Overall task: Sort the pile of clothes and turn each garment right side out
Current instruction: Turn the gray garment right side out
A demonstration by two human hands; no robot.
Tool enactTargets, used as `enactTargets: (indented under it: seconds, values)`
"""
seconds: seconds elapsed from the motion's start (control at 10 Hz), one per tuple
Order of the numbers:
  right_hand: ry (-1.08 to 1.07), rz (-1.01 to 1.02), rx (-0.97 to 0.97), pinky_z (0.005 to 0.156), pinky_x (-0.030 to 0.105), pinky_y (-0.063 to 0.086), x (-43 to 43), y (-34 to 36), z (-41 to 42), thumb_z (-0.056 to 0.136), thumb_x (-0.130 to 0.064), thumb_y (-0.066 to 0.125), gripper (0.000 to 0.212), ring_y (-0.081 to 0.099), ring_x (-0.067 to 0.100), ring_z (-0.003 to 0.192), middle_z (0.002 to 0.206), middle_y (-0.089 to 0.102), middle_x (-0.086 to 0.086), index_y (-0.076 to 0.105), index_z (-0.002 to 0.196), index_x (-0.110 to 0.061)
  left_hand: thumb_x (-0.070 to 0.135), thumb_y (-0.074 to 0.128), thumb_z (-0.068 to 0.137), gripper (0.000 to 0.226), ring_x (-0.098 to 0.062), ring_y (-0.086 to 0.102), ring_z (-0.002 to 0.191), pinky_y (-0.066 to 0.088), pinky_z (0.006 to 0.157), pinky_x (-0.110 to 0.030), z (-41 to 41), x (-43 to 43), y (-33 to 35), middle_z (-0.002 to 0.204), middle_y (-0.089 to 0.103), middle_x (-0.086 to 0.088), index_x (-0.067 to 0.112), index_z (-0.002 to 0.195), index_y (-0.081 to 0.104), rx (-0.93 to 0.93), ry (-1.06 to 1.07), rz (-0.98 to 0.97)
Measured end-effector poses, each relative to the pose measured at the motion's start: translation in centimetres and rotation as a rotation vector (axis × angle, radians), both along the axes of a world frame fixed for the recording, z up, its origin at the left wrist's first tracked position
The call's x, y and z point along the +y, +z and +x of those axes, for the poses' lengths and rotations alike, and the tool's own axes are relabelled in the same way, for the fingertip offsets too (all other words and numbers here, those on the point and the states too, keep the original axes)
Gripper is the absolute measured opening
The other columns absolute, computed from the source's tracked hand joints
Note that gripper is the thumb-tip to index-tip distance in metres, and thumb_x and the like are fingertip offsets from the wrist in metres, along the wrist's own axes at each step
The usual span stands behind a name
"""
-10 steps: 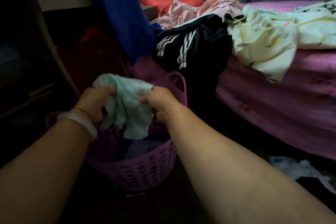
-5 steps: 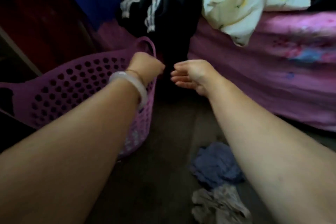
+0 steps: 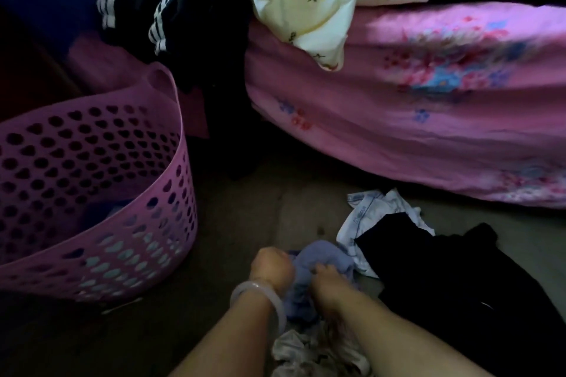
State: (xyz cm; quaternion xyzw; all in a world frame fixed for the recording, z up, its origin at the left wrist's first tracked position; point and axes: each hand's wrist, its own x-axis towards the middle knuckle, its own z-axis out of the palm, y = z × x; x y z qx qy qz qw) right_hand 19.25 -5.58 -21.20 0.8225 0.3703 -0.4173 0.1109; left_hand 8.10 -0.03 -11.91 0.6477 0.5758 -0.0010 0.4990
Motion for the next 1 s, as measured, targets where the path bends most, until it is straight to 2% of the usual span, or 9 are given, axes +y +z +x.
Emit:
enactTargets:
  seconds: [0.1, 0.2, 0.3, 0.4, 0.6, 0.7, 0.8, 0.9, 1.0]
  values:
    - [-0.112, 0.009, 0.075, 0.112, 0.040, 0.031, 0.7, 1.2, 0.7, 0.098, -0.029, 0.051, 0.054, 0.036, 0.029, 0.136, 0.154, 0.032, 0.010, 0.038, 0.145, -0.008, 0.008, 0.059, 0.085, 0.026, -0.024, 0.061, 0.104, 0.052, 0.095, -0.039, -1.1, 1.2, -0.4, 0.113, 0.062, -0.008, 0.020, 0.107, 0.065, 0.042, 0.064, -0.035]
    - [-0.390, 0.441, 0.344, 0.084, 0.032, 0.050, 0.6, 8.0, 1.5, 0.087, -0.018, 0.066, 0.025, 0.064, 0.022, 0.097, 0.109, 0.070, 0.018, 0.072, 0.103, 0.000, 0.006, 0.063, 0.083, 0.031, -0.022, 0.061, 0.103, 0.052, 0.092, -0.037, -1.8, 1.3, 0.6, 0.114, 0.061, -0.006, 0.020, 0.110, 0.061, -0.023, 0.078, -0.008]
    - [-0.624, 0.857, 0.638, 0.060, 0.023, 0.053, 0.6, 13.0, 3.0, 0.078, 0.000, 0.071, 0.009, 0.066, 0.018, 0.067, 0.070, 0.073, 0.008, 0.075, 0.073, -0.006, 0.002, 0.069, 0.074, 0.043, -0.026, 0.063, 0.103, 0.053, 0.090, -0.038, -2.1, 1.8, 1.7, 0.113, 0.066, -0.009, 0.015, 0.114, 0.059, -0.108, -0.053, 0.112]
    - [-0.694, 1.075, 0.908, 0.057, 0.021, 0.055, 1.1, 19.4, 3.1, 0.080, 0.008, 0.064, 0.013, 0.066, 0.014, 0.055, 0.061, 0.070, 0.005, 0.070, 0.075, -0.002, 0.007, 0.076, 0.070, 0.061, -0.020, 0.058, 0.106, 0.051, 0.091, -0.035, -2.2, 1.9, 4.6, 0.112, 0.060, 0.001, 0.026, 0.120, 0.048, -0.330, -0.092, 0.037]
    - [-0.743, 1.373, 1.156, 0.062, 0.022, 0.055, 0.5, 26.9, 2.4, 0.088, 0.003, 0.054, 0.014, 0.065, 0.012, 0.056, 0.061, 0.069, 0.003, 0.064, 0.081, -0.004, -0.006, 0.060, 0.071, 0.015, -0.023, 0.053, 0.060, 0.044, 0.054, -0.028, -1.8, 3.2, 12.2, 0.060, 0.053, -0.013, 0.008, 0.072, 0.057, -0.713, 0.087, 0.119]
    - [-0.702, 1.375, 1.144, 0.056, 0.019, 0.053, 0.5, 28.2, 1.8, 0.089, 0.001, 0.053, 0.011, 0.063, 0.010, 0.054, 0.061, 0.067, 0.001, 0.062, 0.084, -0.004, -0.011, 0.045, 0.073, 0.019, -0.020, 0.041, 0.051, 0.035, 0.046, -0.024, -2.6, 3.8, 16.8, 0.057, 0.042, -0.010, 0.007, 0.068, 0.049, -0.973, 0.053, -0.026]
    - [-0.555, 1.317, 1.032, 0.061, 0.019, 0.051, 0.8, 28.6, 1.0, 0.087, 0.001, 0.057, 0.014, 0.061, 0.007, 0.060, 0.068, 0.064, 0.000, 0.061, 0.095, -0.010, -0.001, 0.048, 0.069, 0.013, -0.017, 0.042, 0.055, 0.036, 0.050, -0.026, -3.8, 4.1, 19.8, 0.062, 0.042, -0.008, 0.011, 0.067, 0.044, -0.983, -0.076, 0.170]
    - [-0.201, 1.222, 0.867, 0.081, 0.027, 0.048, 0.5, 28.5, 0.8, 0.077, 0.004, 0.069, 0.059, 0.060, 0.013, 0.082, 0.084, 0.059, 0.004, 0.052, 0.125, -0.027, -0.006, 0.045, 0.080, 0.020, -0.020, 0.041, 0.063, 0.036, 0.058, -0.028, -4.5, 3.6, 21.2, 0.068, 0.043, -0.011, 0.013, 0.073, 0.043, -0.975, -0.236, 0.278]
    - [0.106, 1.057, 0.642, 0.086, 0.031, 0.051, 0.3, 28.6, -0.1, 0.068, -0.004, 0.076, 0.051, 0.063, 0.014, 0.095, 0.099, 0.064, 0.004, 0.065, 0.109, -0.031, -0.017, 0.036, 0.082, 0.023, -0.030, 0.059, 0.080, 0.050, 0.076, -0.039, -4.7, 2.8, 21.8, 0.085, 0.061, -0.023, 0.004, 0.080, 0.044, -0.921, -0.396, 0.329]
